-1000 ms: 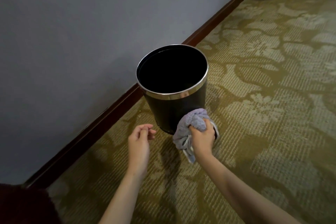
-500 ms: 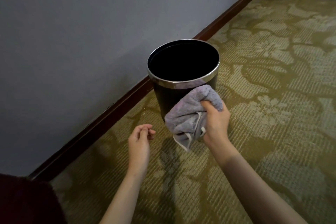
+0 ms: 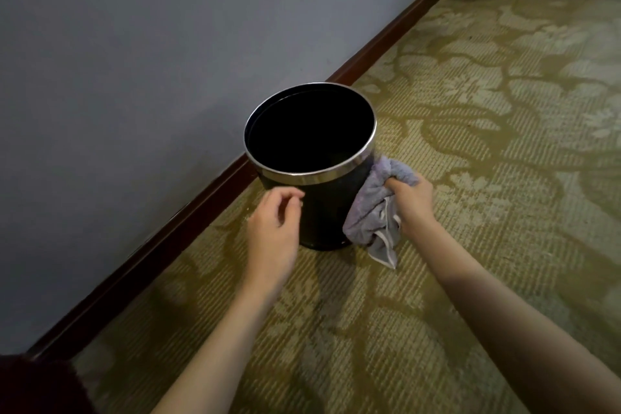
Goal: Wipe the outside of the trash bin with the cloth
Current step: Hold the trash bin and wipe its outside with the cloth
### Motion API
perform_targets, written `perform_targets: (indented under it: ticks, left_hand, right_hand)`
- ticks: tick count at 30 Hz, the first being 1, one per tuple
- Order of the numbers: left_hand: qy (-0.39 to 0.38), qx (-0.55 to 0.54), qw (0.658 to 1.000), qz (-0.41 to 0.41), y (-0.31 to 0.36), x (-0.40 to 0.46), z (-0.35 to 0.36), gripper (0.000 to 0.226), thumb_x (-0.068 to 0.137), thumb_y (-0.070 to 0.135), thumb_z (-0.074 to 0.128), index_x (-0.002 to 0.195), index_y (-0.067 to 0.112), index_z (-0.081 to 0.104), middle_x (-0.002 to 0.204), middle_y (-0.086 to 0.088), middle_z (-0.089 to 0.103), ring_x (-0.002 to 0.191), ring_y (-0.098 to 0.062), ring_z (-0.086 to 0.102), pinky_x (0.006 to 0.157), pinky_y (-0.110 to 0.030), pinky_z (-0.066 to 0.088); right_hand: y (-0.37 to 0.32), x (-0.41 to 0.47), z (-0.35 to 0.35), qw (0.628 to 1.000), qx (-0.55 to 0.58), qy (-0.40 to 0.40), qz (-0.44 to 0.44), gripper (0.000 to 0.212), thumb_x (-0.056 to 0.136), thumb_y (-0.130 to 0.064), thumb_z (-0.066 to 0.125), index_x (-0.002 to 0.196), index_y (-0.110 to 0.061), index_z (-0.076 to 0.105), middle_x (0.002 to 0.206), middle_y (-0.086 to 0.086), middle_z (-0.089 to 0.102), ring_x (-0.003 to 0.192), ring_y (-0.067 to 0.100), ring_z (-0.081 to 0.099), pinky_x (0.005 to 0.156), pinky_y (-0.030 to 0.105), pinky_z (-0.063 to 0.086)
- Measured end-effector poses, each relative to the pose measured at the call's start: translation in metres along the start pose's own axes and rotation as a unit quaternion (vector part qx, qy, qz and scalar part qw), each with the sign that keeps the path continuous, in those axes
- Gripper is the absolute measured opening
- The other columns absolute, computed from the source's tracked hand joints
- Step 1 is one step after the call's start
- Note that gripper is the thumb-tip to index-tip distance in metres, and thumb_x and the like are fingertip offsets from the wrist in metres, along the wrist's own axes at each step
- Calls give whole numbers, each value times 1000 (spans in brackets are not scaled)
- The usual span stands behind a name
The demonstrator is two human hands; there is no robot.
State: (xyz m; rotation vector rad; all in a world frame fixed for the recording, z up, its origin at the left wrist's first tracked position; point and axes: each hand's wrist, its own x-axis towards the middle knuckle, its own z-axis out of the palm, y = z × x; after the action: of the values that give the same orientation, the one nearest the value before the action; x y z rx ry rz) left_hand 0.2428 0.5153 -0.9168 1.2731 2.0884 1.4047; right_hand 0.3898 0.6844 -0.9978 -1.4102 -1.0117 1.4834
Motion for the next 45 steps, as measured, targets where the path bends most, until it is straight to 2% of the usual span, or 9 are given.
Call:
perform_targets:
  ticks: [4, 7, 17, 24, 29, 32, 36, 39, 45]
  left_hand:
    - [-11, 176, 974, 143, 37, 31, 18, 22, 94, 27, 49, 109, 20, 63, 103, 4, 57, 98, -17, 53, 82, -34, 45]
    - [-34, 321, 929, 179, 53, 49, 34, 29, 94, 29, 49, 118, 20, 62, 112, 1, 58, 107, -21, 51, 87, -39, 40]
    - [-43, 357, 919, 164, 59, 66, 69, 24, 94, 29, 49, 113, 21, 61, 101, 4, 64, 100, -19, 56, 86, -38, 39]
    - [-83, 380, 901, 192, 66, 73, 68, 13, 92, 21, 53, 100, 15, 61, 100, 1, 61, 99, -20, 53, 87, -39, 42]
    - [-152, 413, 863, 250, 62, 77, 45, 4, 89, 19, 57, 93, 18, 56, 91, 6, 52, 94, -18, 51, 82, -35, 39]
    - [-193, 443, 818, 313, 46, 78, 13, 10, 87, 18, 60, 89, 21, 51, 90, 6, 52, 92, -19, 50, 78, -33, 32]
    - [-198, 495, 751, 390, 21, 92, -40, 13, 81, 8, 68, 88, 17, 61, 87, 3, 61, 84, -23, 54, 73, -31, 28]
    - [-179, 504, 756, 378, 9, 104, -71, 17, 78, 0, 72, 86, 14, 67, 85, 0, 66, 79, -27, 59, 71, -30, 27]
    - [-173, 473, 787, 356, 0, 111, -84, 11, 82, 8, 71, 92, 13, 73, 92, -2, 71, 83, -30, 60, 70, -34, 35]
  right_hand:
    - [12, -5, -11, 997, -59, -56, 2, 25, 78, 3, 65, 101, -6, 68, 90, 11, 72, 90, 31, 69, 82, 43, 56]
    - [18, -5, -28, 994, -59, -87, -5, 25, 79, 6, 65, 96, -11, 69, 90, 11, 73, 84, 27, 70, 75, 38, 57]
    - [1, -5, -81, 997, -1, -78, -20, 32, 86, 6, 63, 86, -26, 68, 80, -9, 72, 65, 0, 71, 55, 16, 54]
    - [1, -11, -87, 997, 8, -77, -15, 26, 85, 5, 63, 88, -20, 68, 85, 2, 72, 74, 13, 72, 58, 23, 55]
    - [7, -15, -79, 997, 7, -77, 0, 19, 84, 4, 64, 96, -10, 68, 95, 12, 71, 85, 24, 70, 70, 32, 57]
    - [11, -18, -74, 995, 14, -95, 14, 27, 84, 5, 64, 109, -5, 68, 101, 14, 72, 92, 27, 71, 77, 38, 59]
    - [19, -24, -61, 994, 1, -105, 22, 28, 83, 4, 65, 107, -10, 70, 97, 9, 75, 91, 24, 72, 78, 38, 58]
    - [24, -30, -48, 993, -4, -112, 25, 28, 82, 4, 65, 105, -12, 70, 97, 9, 75, 91, 25, 72, 79, 38, 57]
    - [25, -41, -33, 992, -19, -119, 21, 26, 82, 3, 67, 103, -11, 69, 102, 16, 73, 97, 31, 70, 88, 49, 57]
